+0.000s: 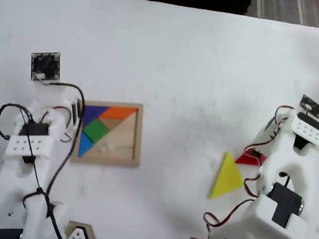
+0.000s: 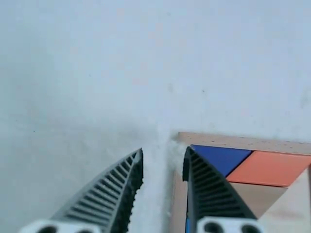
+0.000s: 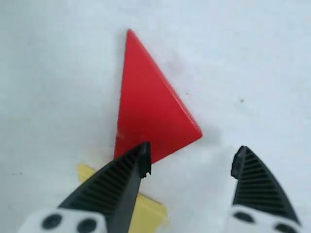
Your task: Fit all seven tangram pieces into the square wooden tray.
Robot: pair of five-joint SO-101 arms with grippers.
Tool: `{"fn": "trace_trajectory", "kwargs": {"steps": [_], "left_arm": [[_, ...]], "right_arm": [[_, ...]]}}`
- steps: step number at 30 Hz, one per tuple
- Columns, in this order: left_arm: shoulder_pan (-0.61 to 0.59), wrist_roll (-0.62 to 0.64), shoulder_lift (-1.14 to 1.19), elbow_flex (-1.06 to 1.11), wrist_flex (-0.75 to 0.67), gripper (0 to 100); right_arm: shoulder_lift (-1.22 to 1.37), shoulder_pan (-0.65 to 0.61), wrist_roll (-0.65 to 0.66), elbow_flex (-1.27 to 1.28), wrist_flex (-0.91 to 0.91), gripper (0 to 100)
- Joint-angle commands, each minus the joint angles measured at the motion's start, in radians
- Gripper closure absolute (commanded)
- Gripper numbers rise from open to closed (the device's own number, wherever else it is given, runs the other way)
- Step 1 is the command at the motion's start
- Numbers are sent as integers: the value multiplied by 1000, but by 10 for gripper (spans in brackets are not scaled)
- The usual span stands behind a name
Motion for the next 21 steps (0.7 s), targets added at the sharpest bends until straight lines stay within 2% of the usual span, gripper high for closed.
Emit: {"fn": "trace_trajectory", "kwargs": {"steps": [1,6,8,13,21], "left_arm": [[12,-12,-1,-8,-5,843],[12,-12,-1,-8,-9,843],[12,-12,-1,-8,-11,842],[15,-12,1,-8,-12,842],[13,-12,1,-8,-12,842]], "right_arm": [[-39,-36,-15,-12,-53,730],[5,-45,-18,-41,-71,730],[22,-56,-72,-63,-67,724],[38,-70,-127,-74,-64,609],[154,-73,-135,-150,-93,604]]}}
